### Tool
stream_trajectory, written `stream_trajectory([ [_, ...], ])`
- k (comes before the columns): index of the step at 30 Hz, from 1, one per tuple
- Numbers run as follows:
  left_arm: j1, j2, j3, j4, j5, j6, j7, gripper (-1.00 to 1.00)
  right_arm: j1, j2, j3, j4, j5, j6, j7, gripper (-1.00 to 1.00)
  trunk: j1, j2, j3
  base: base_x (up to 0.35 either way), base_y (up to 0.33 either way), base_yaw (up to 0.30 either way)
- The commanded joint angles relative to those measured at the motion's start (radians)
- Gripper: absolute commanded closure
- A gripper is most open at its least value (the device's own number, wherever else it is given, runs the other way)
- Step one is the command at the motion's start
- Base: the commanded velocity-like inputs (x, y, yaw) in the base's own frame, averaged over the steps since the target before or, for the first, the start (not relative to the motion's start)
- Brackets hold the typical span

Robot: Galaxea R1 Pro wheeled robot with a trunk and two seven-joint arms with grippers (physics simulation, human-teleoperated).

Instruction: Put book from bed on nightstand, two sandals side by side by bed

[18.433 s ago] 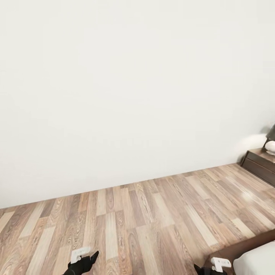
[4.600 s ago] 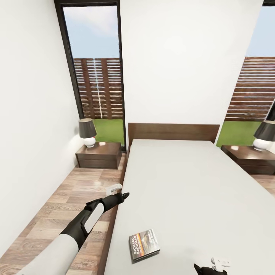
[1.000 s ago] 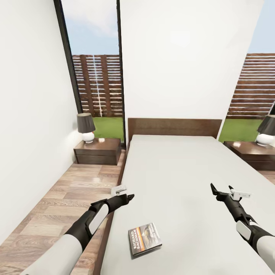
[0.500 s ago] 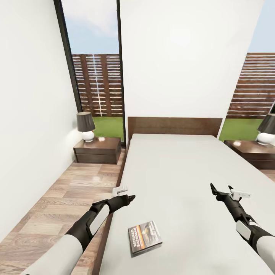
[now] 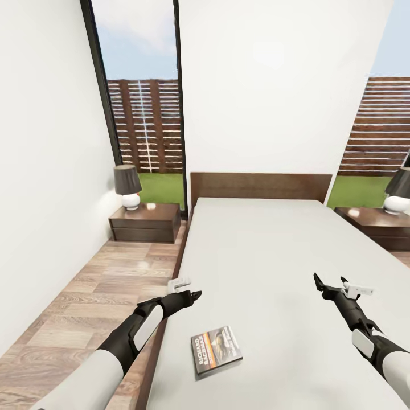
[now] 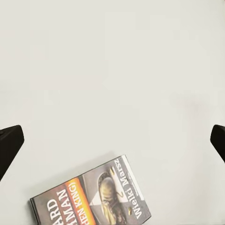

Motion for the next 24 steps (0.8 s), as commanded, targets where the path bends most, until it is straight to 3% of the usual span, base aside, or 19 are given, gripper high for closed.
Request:
stream_trajectory([
  [1,-0.001,0.0,0.0,-0.001,0.005,0.004,0.0,-1.0,-0.001,0.0,0.007,0.001,-0.011,-0.002,0.006,-1.0,0.004,-0.008,-0.004,0.0,0.0,0.0],
  [24,-0.001,0.0,0.0,-0.001,0.005,0.004,0.0,-1.0,-0.001,0.002,0.007,0.001,-0.011,-0.002,0.006,-1.0,0.092,-0.169,-0.076,0.0,0.0,0.0],
])
